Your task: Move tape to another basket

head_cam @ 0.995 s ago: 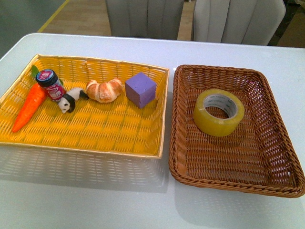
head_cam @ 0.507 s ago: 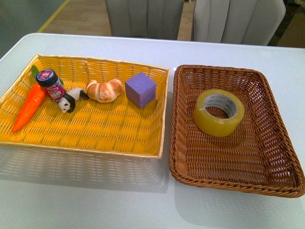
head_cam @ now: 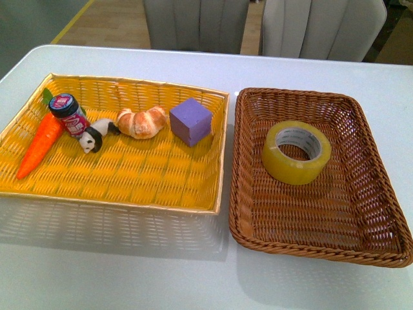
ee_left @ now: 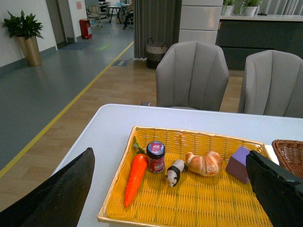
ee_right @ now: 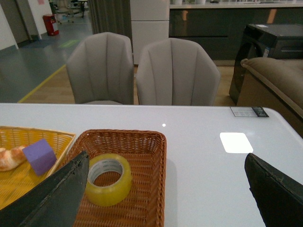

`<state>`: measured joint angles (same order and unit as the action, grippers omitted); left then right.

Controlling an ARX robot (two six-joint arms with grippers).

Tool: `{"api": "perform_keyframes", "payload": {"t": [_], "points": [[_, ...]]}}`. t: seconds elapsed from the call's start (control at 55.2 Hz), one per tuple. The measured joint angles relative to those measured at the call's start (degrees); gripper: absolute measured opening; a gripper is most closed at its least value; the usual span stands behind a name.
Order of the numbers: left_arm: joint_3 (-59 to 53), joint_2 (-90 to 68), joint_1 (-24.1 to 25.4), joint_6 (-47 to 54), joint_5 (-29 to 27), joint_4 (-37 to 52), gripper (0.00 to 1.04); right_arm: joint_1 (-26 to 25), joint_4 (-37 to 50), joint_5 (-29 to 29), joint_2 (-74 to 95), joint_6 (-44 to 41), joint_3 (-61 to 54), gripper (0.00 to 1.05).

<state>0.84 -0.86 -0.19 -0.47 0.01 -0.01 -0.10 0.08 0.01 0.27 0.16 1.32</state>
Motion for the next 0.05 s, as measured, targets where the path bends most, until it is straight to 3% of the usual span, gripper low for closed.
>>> {"api": "perform_keyframes", "payload": {"t": [0.054], "points": [[0.00, 0.00, 0.00, 0.00, 0.00, 0.00, 0.96, 0.00, 0.00, 0.00, 0.00, -0.02, 0.00, 0.96]]}}
